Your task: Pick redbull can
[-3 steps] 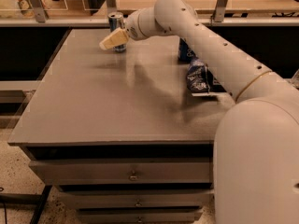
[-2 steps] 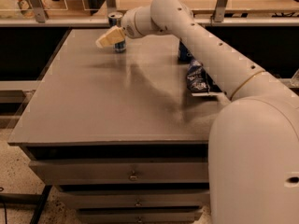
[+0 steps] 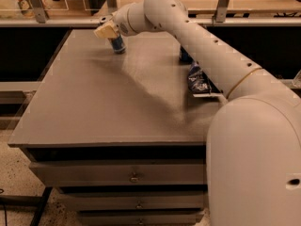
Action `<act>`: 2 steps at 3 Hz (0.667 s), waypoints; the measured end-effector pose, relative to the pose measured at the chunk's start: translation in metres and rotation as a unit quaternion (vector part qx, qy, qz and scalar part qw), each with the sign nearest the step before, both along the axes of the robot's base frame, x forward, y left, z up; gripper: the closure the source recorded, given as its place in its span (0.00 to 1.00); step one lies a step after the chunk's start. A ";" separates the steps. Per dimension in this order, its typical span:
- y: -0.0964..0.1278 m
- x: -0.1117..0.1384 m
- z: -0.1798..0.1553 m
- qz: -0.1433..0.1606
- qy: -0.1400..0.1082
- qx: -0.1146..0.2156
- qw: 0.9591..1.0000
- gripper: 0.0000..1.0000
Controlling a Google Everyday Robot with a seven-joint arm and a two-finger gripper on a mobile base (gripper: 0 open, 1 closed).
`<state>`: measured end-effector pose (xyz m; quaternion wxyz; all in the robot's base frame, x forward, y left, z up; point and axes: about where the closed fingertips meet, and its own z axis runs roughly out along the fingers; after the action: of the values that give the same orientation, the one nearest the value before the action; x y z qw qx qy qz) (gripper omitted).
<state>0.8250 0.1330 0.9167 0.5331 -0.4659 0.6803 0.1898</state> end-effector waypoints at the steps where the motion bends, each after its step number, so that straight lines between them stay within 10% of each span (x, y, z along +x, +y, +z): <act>1: 0.005 -0.008 0.008 0.012 0.005 0.011 1.000 0.64; 2: 0.006 -0.010 0.018 0.025 0.011 0.030 0.999 0.87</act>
Offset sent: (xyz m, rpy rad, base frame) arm -0.0108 -0.0020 0.0397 0.1174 0.0279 0.0751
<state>0.8149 0.1386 0.9350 0.5343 -0.4644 0.6681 0.2291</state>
